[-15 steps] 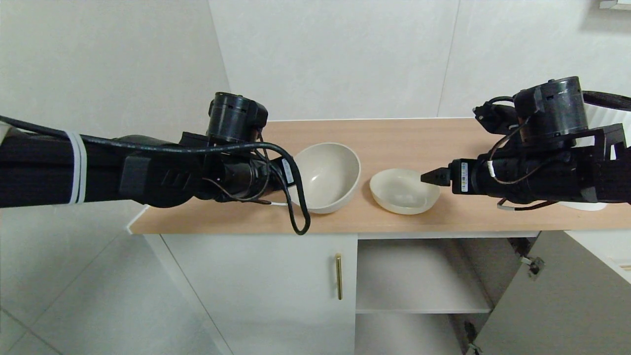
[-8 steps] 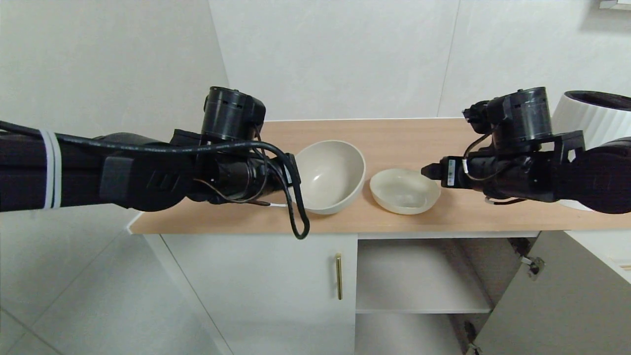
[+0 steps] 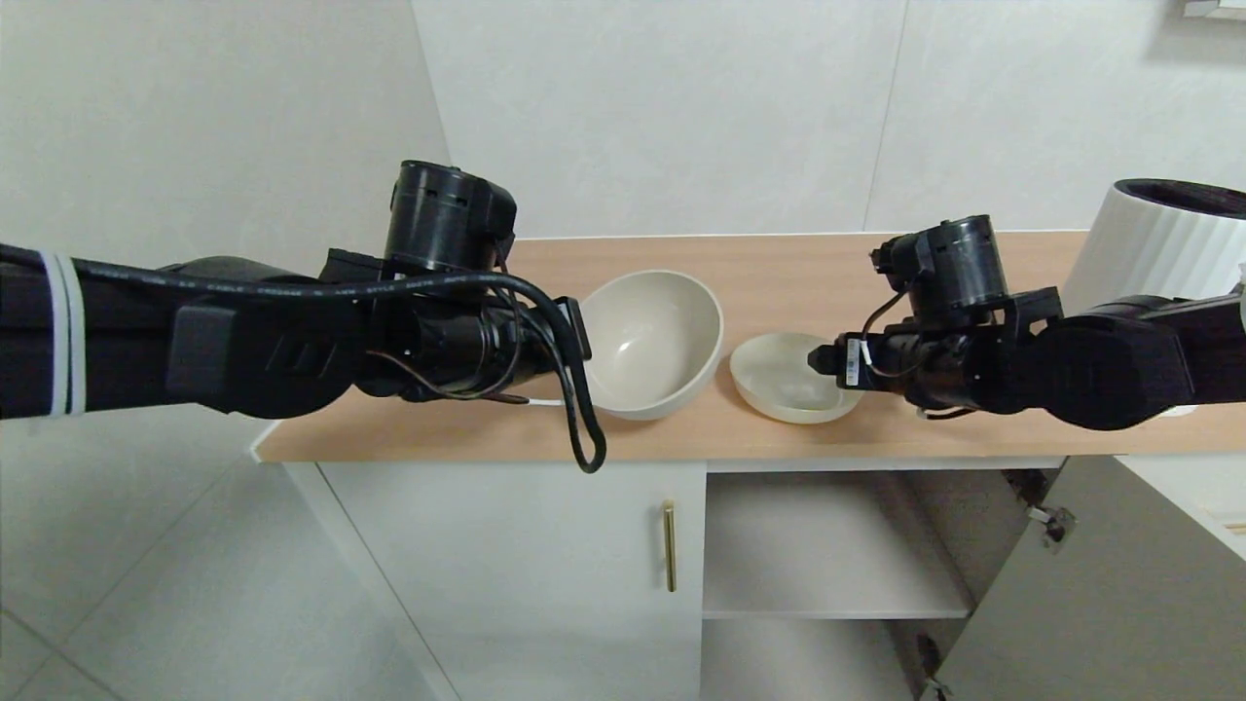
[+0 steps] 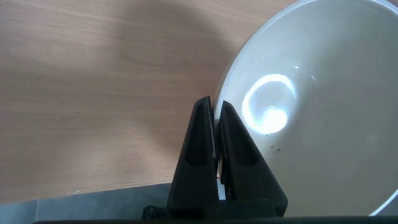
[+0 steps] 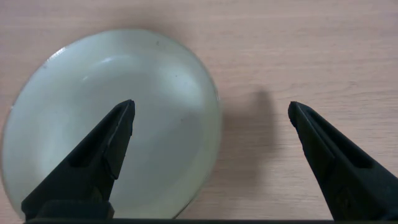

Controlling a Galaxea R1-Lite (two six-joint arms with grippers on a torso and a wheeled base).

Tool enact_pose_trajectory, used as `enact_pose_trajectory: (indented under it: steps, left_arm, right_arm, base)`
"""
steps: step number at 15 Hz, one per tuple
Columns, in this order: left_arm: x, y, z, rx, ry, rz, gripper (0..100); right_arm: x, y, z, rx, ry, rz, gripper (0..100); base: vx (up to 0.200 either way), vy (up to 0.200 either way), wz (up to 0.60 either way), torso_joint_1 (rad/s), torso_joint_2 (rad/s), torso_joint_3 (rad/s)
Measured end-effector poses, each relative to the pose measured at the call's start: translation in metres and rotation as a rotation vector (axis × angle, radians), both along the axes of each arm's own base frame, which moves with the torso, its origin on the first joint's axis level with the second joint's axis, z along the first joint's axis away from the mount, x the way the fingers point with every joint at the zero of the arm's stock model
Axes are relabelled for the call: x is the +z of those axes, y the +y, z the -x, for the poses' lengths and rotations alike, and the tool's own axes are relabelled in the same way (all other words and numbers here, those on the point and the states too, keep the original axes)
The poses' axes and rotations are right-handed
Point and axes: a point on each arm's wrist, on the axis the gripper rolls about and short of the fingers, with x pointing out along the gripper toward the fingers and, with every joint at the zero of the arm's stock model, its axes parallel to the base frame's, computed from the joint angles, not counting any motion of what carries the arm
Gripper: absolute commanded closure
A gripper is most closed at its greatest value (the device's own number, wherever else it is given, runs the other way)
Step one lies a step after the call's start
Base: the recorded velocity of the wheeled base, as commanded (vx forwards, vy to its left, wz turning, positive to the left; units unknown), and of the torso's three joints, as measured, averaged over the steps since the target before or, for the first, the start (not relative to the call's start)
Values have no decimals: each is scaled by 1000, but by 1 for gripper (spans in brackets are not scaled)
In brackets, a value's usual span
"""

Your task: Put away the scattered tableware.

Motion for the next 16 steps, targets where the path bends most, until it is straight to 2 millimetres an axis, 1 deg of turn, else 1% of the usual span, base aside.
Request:
enact_pose_trajectory:
  steps: [4,5,10,16]
  left_arm:
    - [1,0,0,0,-2,1,100]
    - [1,0,0,0,-2,1,100]
    - [1,0,1,1,-2,0,100]
    - [-2,-1,4,-9,6,-7,100]
  right_arm:
    - [-6,2,-3,0,15,8,0]
    - [-8,2,-4,0,18,9,100]
    - [-11,3,-7,-2,26,5,100]
    - [-7,2,-4,-5,20,-7,100]
  base:
    - [0,0,0,0,0,0]
    - [0,0,0,0,0,0]
    - [0,0,0,0,0,0]
    - [0,0,0,0,0,0]
